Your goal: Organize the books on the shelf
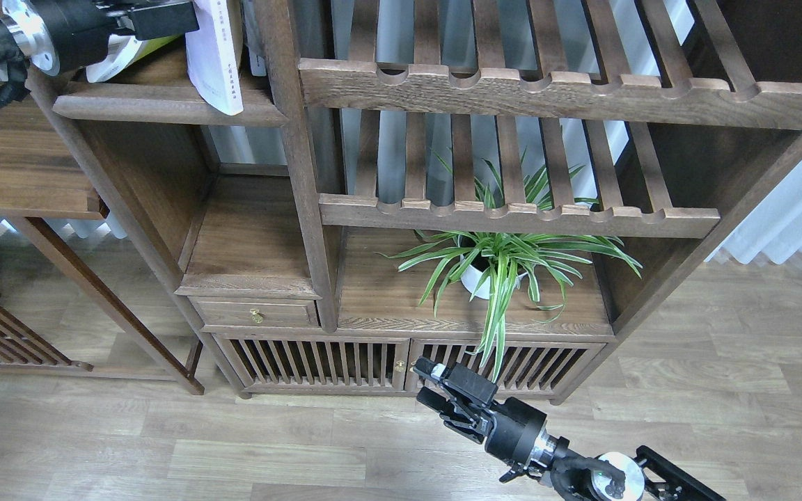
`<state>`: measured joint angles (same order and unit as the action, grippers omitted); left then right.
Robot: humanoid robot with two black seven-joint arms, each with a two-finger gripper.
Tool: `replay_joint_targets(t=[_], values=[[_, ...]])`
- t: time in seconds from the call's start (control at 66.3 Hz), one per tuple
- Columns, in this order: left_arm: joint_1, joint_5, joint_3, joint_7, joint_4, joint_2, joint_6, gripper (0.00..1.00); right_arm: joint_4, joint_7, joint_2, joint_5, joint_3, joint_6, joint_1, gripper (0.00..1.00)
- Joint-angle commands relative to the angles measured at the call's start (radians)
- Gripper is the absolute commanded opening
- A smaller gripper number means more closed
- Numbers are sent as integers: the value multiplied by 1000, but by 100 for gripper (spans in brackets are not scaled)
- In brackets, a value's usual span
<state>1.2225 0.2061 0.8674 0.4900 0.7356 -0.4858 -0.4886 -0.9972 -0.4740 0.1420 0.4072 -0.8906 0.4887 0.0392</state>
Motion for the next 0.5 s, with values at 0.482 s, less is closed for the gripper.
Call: replay_joint_targets(t=[0.482], values=[[-225,-2,202,-1,169,-42,0,99,0,0,-1,2,-1,0,5,99]])
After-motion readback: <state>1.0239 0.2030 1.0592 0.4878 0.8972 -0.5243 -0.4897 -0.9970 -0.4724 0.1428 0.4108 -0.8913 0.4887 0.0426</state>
